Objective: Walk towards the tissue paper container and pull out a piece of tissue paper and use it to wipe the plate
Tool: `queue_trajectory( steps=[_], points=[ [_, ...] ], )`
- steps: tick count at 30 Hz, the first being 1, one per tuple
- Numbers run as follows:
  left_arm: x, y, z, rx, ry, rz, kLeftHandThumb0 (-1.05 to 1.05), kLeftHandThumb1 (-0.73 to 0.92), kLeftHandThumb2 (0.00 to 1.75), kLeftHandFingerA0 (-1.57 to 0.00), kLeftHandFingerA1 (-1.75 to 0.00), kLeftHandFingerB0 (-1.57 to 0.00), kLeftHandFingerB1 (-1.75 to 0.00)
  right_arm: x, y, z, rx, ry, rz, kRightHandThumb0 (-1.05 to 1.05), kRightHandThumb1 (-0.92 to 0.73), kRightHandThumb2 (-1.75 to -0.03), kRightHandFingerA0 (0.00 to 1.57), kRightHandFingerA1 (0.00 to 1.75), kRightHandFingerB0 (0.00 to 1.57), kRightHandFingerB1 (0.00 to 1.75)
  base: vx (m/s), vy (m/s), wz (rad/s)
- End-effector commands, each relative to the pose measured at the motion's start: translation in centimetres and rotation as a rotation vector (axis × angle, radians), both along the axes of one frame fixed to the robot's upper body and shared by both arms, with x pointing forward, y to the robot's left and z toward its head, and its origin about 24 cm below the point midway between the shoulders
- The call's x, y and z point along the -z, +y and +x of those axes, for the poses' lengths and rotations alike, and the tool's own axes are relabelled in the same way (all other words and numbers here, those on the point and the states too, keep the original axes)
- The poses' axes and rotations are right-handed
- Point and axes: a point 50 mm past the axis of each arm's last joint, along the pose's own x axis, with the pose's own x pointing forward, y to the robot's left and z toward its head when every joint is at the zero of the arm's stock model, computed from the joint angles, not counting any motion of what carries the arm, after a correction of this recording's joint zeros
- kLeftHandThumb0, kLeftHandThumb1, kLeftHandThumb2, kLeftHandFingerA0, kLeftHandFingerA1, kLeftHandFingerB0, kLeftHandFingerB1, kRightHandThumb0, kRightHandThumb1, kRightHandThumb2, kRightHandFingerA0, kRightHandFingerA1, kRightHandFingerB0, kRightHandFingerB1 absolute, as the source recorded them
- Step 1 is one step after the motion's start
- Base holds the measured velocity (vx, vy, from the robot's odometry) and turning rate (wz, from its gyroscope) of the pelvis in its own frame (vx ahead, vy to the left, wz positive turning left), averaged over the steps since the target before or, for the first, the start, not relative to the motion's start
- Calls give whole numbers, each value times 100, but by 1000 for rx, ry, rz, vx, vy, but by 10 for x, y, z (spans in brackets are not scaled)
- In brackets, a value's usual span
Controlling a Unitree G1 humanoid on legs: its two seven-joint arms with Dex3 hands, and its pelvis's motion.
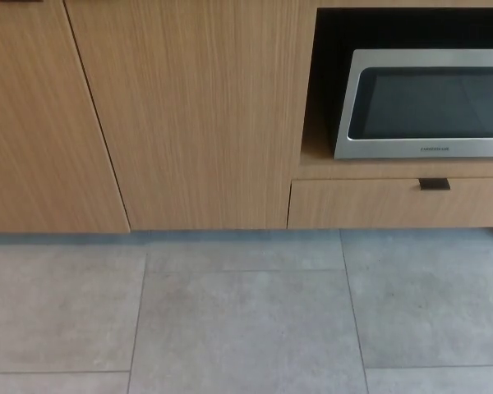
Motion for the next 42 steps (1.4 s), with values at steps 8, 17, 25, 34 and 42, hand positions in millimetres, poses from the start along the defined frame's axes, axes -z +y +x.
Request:
queue_trajectory(
  steps=[8, 17, 25, 34, 42],
  points=[
    [-10, 12, 11, -147, -181, 100, -7, 48, 114, -107, -119, -97, -95, -14, -9, -1, 90, -105, -42, -1, -58, -100, 92, 70, 70, 54, 0, 0, 0],
    [-8, 10, 8, -145, -177, 96, -8, 47, 111, -107, -116, -95, -92, -15, -11, -2, 93, -111, -44, -5, -59, -96, 91, 70, 73, 54, 0, 0, 0],
    [-9, 11, 6, -124, -179, 108, -6, 45, 111, -104, -114, -96, -88, -14, -10, -3, 95, -103, -40, -3, -59, -97, 91, 71, 69, 53, 0, 0, 0],
    [-10, 12, 3, -103, -169, 125, -1, 45, 115, -104, -111, -97, -81, -12, -9, -6, 95, -103, -39, -2, -58, -100, 91, 67, 68, 52, 0, 0, 0],
    [-9, 12, 4, -112, -157, 125, -5, 49, 108, -105, -109, -96, -81, -14, -7, -6, 90, -110, -41, -2, -57, -99, 92, 70, 72, 55, 0, 0, 0]
  ],
)
